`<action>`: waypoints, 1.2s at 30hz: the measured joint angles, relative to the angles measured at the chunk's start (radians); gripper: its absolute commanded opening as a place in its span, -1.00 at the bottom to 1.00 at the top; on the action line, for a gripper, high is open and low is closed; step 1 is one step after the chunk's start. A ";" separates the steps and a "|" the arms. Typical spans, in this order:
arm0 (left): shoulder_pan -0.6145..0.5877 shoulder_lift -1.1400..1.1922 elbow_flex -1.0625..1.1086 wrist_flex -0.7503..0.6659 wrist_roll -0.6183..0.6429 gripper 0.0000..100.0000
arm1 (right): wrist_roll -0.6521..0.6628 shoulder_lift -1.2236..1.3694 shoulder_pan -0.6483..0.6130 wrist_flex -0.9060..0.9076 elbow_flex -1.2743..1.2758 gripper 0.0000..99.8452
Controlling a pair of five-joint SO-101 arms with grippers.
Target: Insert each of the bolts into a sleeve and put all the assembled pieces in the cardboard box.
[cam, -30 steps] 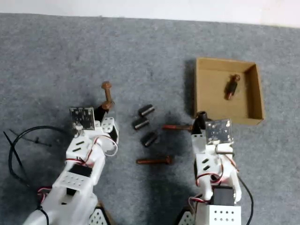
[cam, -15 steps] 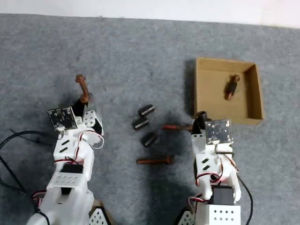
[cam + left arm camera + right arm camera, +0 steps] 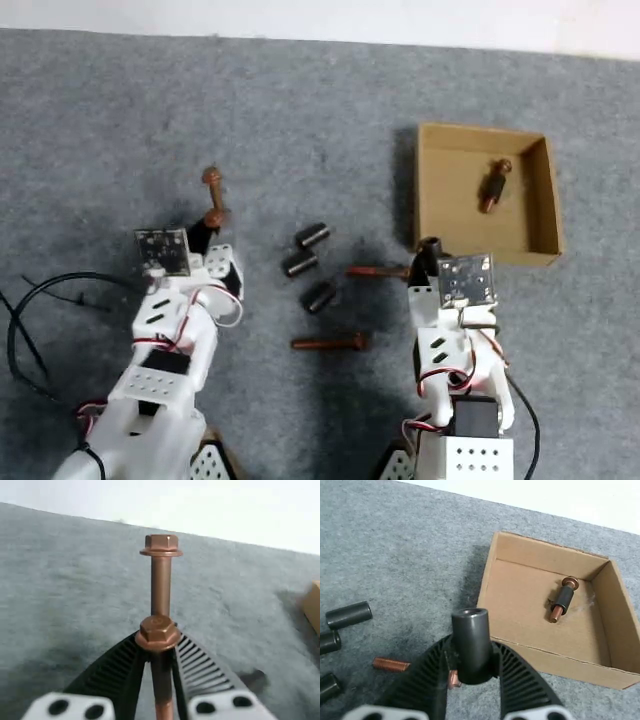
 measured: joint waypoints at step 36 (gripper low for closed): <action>0.186 -0.002 -0.043 0.431 -0.003 -0.99 | 0.000 0.000 0.000 0.000 0.000 -0.98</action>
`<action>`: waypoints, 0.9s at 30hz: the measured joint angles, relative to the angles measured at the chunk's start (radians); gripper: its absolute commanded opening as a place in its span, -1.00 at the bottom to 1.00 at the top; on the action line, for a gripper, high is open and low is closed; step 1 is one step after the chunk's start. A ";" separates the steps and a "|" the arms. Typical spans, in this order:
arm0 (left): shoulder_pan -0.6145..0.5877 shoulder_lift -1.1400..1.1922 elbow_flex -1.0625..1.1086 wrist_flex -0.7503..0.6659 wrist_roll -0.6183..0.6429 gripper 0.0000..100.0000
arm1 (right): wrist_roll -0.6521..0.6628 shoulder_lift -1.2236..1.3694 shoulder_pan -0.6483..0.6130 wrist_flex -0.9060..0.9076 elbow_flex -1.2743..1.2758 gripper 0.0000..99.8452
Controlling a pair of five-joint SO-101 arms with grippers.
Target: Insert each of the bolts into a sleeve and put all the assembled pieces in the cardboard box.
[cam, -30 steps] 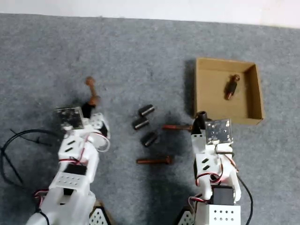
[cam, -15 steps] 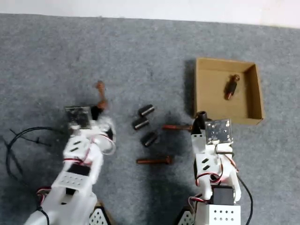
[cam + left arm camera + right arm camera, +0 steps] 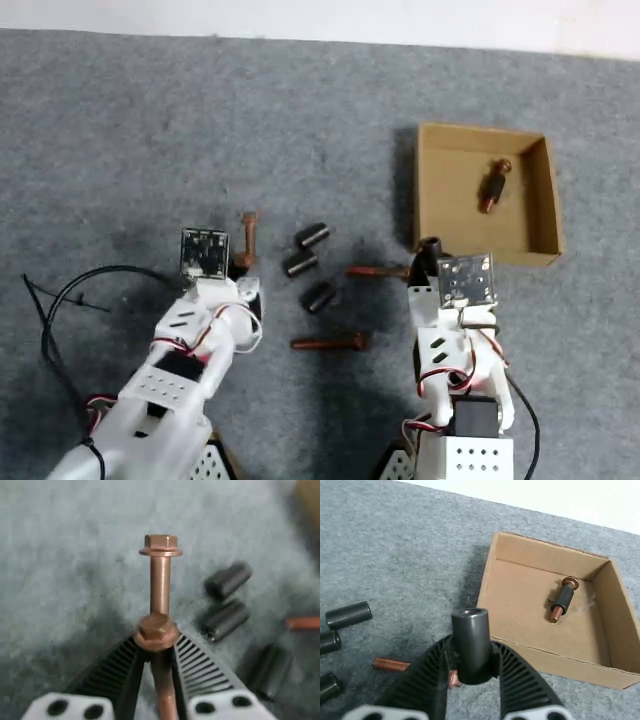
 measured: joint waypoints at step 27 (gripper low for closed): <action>0.003 -0.002 -0.118 0.275 0.133 -0.32 | 0.000 0.000 0.000 0.000 0.000 -0.98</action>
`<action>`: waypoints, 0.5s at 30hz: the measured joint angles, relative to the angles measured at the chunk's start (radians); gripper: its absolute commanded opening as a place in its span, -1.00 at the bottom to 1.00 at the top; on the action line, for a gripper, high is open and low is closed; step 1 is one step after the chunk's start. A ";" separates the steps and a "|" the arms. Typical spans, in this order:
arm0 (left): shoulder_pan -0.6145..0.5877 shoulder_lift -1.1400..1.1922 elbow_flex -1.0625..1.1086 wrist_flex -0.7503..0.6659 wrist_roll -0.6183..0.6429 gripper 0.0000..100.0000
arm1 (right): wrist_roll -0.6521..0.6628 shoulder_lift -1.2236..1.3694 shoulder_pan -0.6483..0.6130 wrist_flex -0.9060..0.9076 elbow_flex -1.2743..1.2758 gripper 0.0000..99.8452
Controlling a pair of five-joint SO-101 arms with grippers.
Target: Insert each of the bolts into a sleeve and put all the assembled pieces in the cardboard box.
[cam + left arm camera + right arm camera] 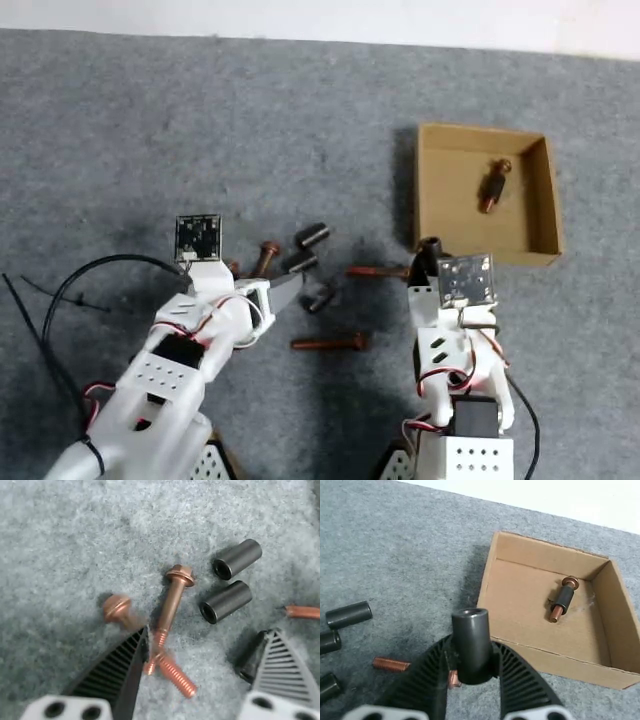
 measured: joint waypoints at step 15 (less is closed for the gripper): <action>-0.157 -0.005 -0.044 0.014 0.149 -0.32 | 0.000 0.000 0.000 0.000 0.000 -0.98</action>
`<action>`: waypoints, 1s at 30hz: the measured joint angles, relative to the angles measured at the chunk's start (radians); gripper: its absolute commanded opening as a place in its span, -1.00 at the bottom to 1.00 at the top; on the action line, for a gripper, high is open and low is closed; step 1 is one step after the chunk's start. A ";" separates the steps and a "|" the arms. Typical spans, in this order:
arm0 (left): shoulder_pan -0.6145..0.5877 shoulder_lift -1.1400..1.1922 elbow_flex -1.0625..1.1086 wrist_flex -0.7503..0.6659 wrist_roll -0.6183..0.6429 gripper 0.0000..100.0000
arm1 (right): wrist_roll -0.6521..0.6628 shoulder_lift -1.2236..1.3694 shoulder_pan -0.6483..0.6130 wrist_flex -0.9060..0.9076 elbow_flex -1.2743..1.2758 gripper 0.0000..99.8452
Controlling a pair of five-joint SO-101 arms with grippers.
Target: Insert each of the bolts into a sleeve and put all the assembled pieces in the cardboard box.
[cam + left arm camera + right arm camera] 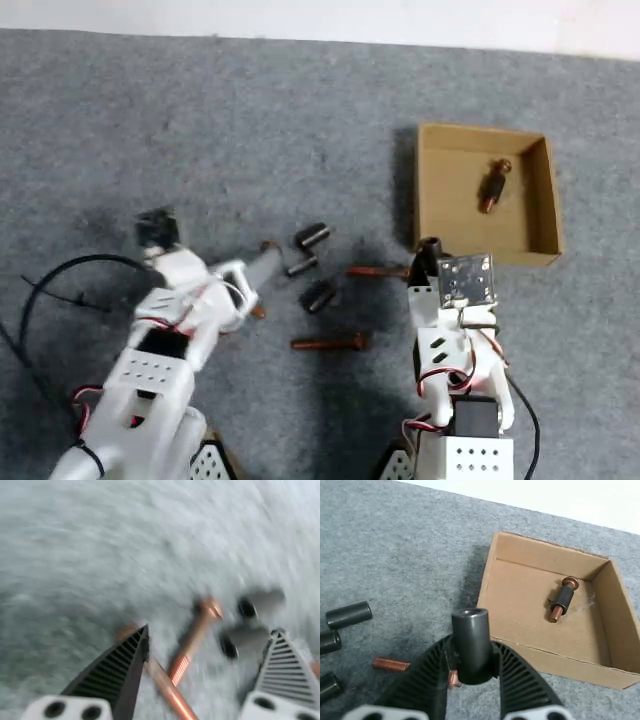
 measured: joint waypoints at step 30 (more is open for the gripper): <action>0.008 0.000 -0.132 0.275 0.149 -0.31 | 0.000 0.000 0.000 0.000 0.000 -0.98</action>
